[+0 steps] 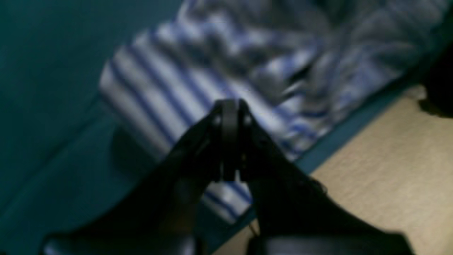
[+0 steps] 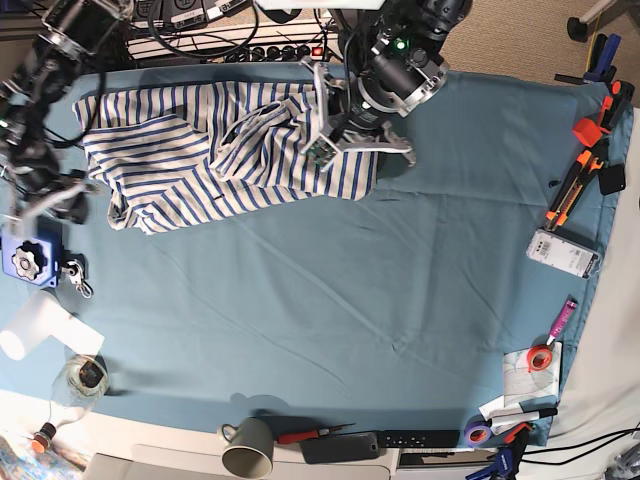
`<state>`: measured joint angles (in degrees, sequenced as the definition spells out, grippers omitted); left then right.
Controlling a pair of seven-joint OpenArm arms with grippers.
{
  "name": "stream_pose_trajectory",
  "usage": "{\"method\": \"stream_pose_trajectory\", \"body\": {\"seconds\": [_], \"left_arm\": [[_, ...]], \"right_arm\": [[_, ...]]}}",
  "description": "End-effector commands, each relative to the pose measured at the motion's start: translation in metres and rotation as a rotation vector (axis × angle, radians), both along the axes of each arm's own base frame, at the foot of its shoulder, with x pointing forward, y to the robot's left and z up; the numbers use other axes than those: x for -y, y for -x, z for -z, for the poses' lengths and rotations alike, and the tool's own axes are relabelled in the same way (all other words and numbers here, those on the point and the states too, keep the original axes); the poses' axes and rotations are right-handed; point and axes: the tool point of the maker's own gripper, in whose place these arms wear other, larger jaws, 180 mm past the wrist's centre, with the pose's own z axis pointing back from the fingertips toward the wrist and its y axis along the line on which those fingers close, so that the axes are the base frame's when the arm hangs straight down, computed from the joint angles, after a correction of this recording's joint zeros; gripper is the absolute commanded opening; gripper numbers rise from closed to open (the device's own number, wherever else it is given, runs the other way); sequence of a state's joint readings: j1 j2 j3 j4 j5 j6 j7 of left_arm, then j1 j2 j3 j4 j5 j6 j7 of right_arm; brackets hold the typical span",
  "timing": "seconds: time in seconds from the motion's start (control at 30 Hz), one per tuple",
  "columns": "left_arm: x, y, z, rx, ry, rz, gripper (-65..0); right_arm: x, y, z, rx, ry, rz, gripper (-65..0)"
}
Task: Fold the T-shirt properly
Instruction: 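Press the folded bundle down with the left gripper and release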
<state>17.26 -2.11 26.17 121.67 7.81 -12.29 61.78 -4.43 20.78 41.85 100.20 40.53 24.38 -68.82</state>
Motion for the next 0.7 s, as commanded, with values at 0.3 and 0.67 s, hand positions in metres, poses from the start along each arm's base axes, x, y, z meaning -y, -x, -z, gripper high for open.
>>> {"method": "stream_pose_trajectory", "body": {"seconds": [0.3,0.67], "left_arm": [[0.005,-0.005,-0.008,0.029,0.032,-0.006,-65.0],[0.006,0.001,-0.004,0.009,0.035,-0.003,-65.0]], "right_arm": [[0.042,0.044,-0.014,-0.035,0.08,0.046,-44.8],[-0.011,0.022,0.01,-0.092,0.064,-0.17,-44.8]]}}
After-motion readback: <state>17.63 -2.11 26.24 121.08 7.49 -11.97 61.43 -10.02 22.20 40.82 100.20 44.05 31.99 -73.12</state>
